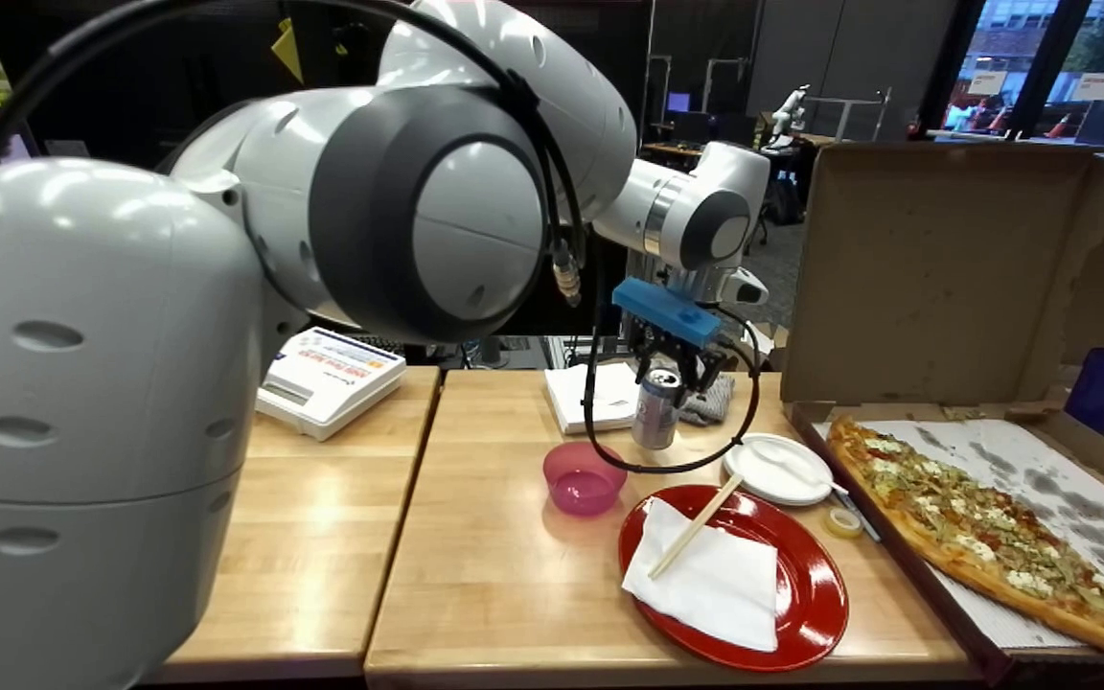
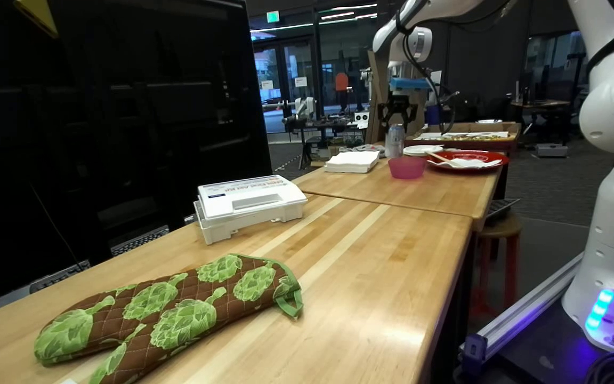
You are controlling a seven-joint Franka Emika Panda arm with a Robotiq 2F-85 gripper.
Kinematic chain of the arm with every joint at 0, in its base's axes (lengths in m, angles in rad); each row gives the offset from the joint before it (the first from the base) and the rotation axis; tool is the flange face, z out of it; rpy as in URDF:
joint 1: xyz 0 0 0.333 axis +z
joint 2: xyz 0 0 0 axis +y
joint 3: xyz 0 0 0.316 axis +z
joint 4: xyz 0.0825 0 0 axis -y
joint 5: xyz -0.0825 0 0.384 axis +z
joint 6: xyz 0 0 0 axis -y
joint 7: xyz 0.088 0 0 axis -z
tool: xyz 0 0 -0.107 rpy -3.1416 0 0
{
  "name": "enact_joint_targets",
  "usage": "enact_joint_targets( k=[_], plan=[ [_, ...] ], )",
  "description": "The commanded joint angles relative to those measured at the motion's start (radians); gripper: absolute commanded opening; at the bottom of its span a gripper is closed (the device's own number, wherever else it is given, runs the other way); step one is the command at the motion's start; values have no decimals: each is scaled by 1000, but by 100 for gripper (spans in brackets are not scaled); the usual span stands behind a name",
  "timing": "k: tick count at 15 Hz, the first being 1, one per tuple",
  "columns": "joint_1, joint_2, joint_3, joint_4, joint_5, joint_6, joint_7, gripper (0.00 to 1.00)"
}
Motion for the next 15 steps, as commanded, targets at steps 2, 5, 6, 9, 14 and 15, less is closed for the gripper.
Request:
enact_joint_targets(
  k=[2, 5, 6, 9, 14, 15],
  plan=[
    [-1, 12, 5, 41, -32, -59, 29, 46],
    [-2, 17, 5, 53, -39, -82, 30, 46],
    [-2, 18, 5, 56, -40, -88, 30, 46],
    [-2, 19, 5, 62, -44, -102, 29, 46],
    [-2, 21, 5, 72, -55, -122, 27, 46],
    [-2, 22, 5, 74, -57, -126, 27, 49]
  ],
)
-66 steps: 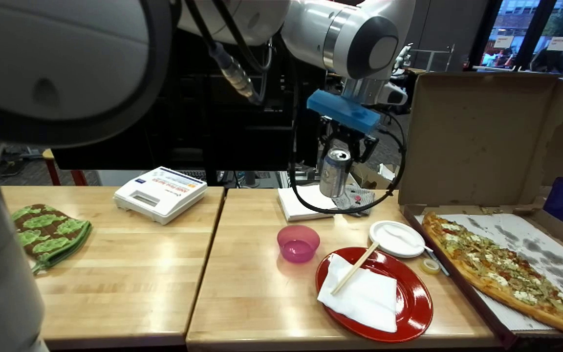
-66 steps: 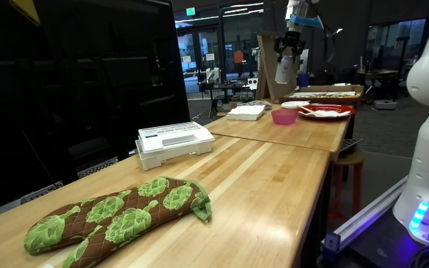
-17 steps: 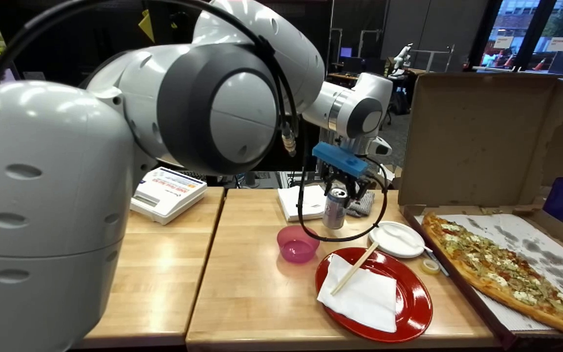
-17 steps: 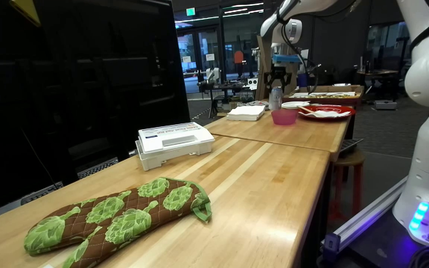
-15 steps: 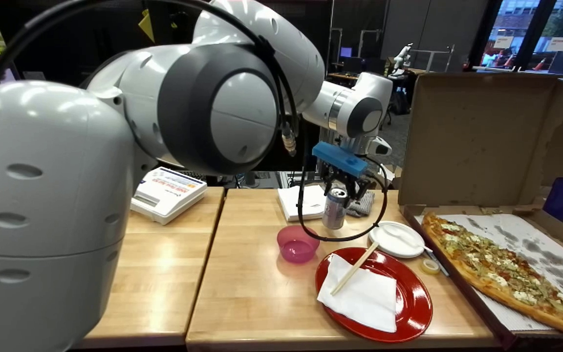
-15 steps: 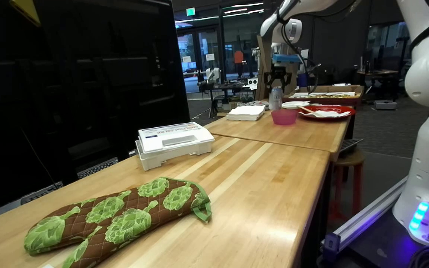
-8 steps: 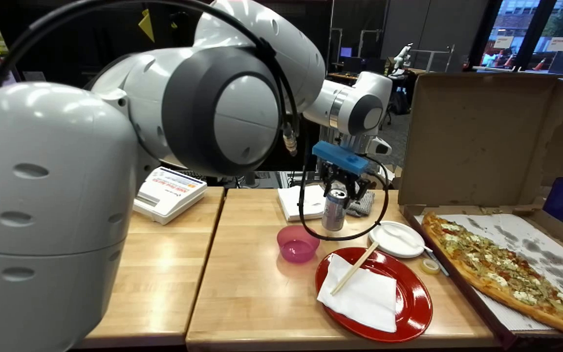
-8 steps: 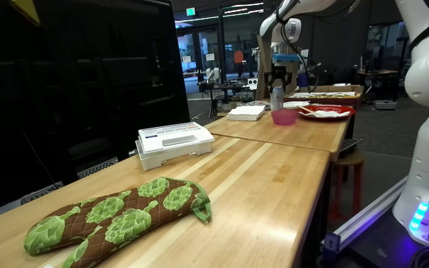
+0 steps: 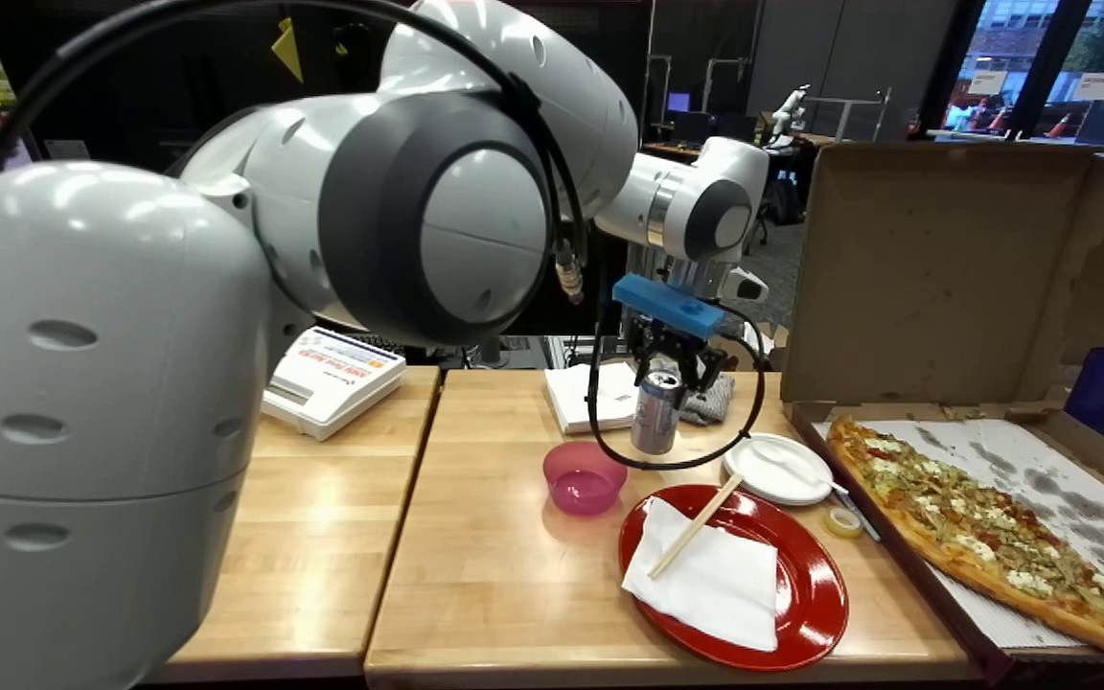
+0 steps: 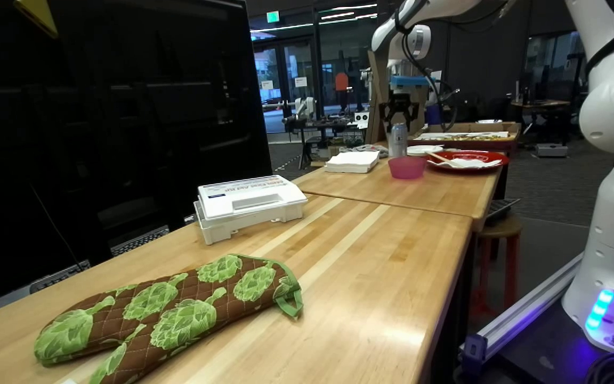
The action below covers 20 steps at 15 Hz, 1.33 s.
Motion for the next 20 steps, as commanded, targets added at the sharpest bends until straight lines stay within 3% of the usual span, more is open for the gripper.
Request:
enact_joint_targets(
  k=[1, 8, 14, 18, 19, 20],
  plan=[
    [-2, 9, 5, 33, -22, -41, 20, 62],
    [-2, 16, 5, 46, -26, -54, 21, 85],
    [-2, 16, 6, 50, -25, -62, 23, 84],
    [-2, 13, 6, 47, -23, -51, 23, 93],
    [-2, 12, 6, 46, -23, -45, 21, 99],
    [-2, 10, 7, 42, -24, -34, 17, 98]
  ],
)
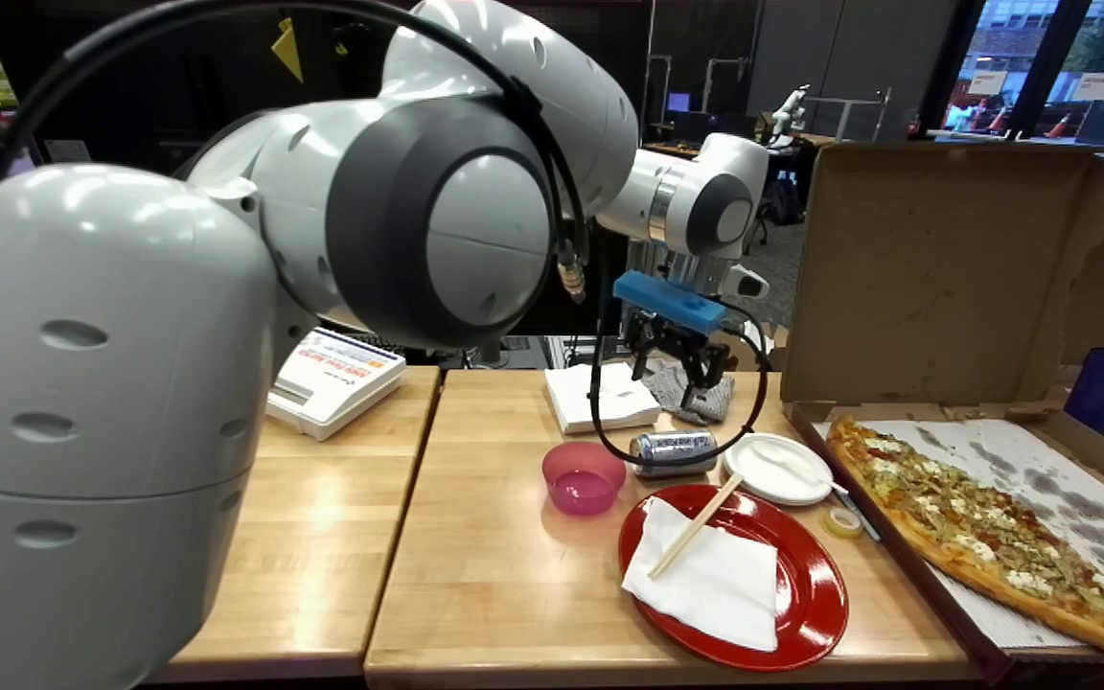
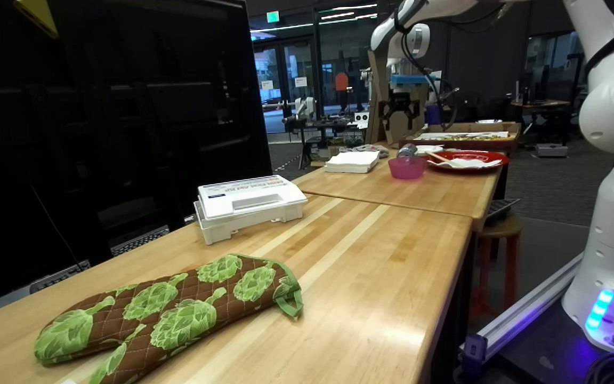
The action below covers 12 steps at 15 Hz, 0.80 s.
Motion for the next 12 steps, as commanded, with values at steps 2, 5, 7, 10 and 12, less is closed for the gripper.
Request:
enact_joint_targets(
  k=[2, 5, 7, 10, 12],
  plan=[
    [-1, -3, 7, 10, -15, 23, 8, 100],
    [5, -4, 1, 1, -26, 90, 28, 100],
    [5, -3, 1, -2, -23, 120, 51, 100],
    [2, 0, 3, -5, 1, 171, 96, 100],
    [30, -163, -10, -213, -3, 230, 186, 100]
  ],
)
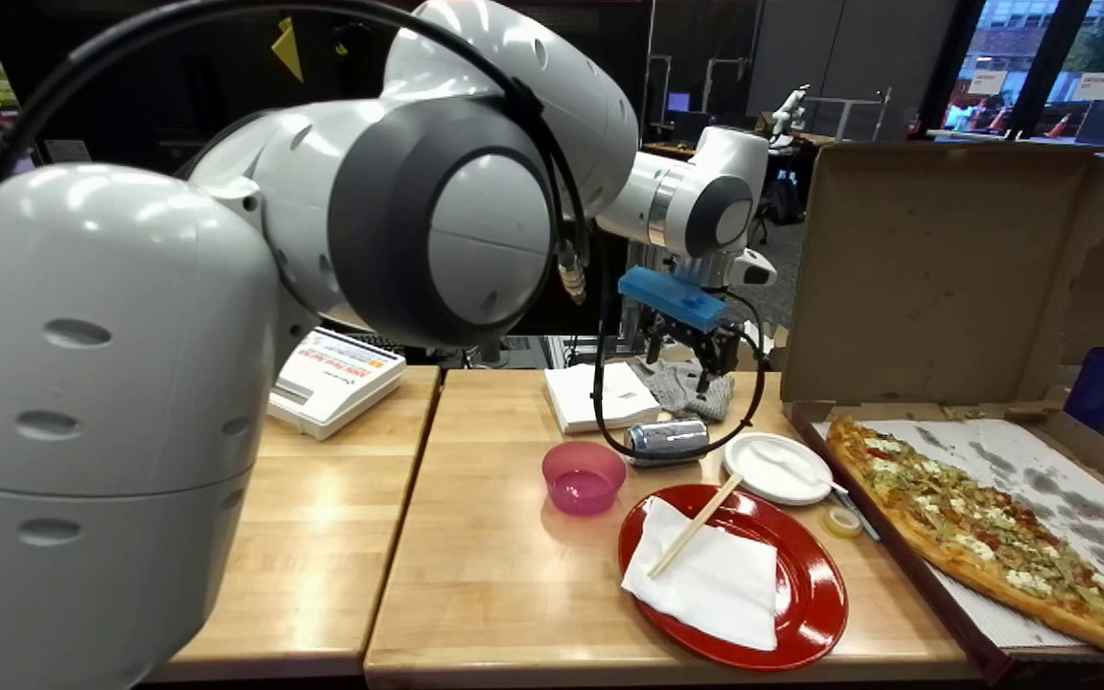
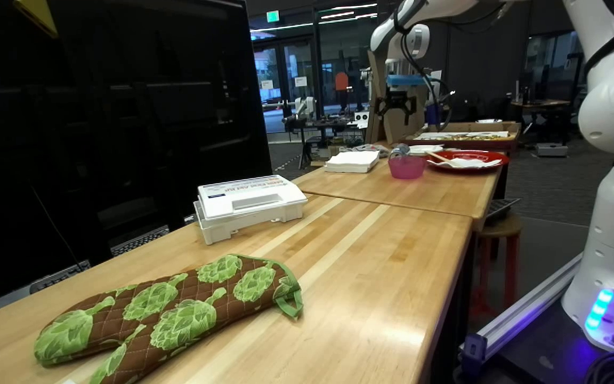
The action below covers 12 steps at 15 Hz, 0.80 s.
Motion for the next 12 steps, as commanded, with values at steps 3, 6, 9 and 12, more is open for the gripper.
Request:
enact_joint_targets(
  k=[3, 6, 9, 12],
  plan=[
    [24, -230, -16, -316, 38, 80, 217, 100],
    [12, -295, -23, -409, 98, 64, 295, 100],
    [5, -337, -39, -479, 156, 61, 351, 100],
    [1, -373, -51, -541, 197, 80, 364, 100]
  ],
)
